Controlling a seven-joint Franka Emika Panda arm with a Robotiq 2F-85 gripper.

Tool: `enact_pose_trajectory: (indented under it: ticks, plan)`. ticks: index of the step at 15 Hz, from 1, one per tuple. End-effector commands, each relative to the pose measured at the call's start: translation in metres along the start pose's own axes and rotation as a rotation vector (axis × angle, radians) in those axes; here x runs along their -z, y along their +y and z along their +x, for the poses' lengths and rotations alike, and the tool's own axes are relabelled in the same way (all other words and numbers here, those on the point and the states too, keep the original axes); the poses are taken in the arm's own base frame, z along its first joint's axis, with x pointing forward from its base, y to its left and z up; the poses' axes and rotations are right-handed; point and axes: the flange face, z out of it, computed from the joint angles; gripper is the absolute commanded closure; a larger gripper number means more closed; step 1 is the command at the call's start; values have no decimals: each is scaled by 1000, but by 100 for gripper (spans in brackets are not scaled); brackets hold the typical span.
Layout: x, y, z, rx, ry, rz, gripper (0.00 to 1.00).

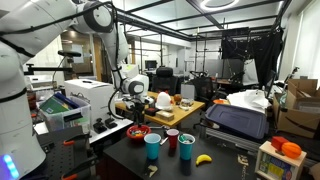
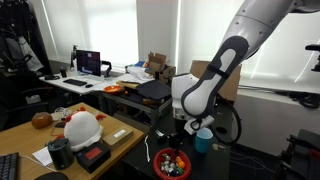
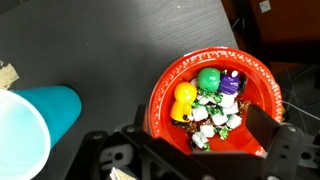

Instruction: Pick up some of the objects in the bowl and put it in the cup

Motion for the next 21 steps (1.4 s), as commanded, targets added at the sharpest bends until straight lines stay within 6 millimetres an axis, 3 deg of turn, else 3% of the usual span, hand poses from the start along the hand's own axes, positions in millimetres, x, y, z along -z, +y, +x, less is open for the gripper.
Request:
enact_pose_trajectory:
  ticks: [1, 8, 16, 21]
  plan:
    - [-13, 1, 10, -68, 3, 22, 0]
    - [-33, 11, 20, -132, -1, 33, 0]
    - [-48, -16, 14, -107, -14, 39, 0]
    - [-68, -19, 13, -91, -7, 21, 0]
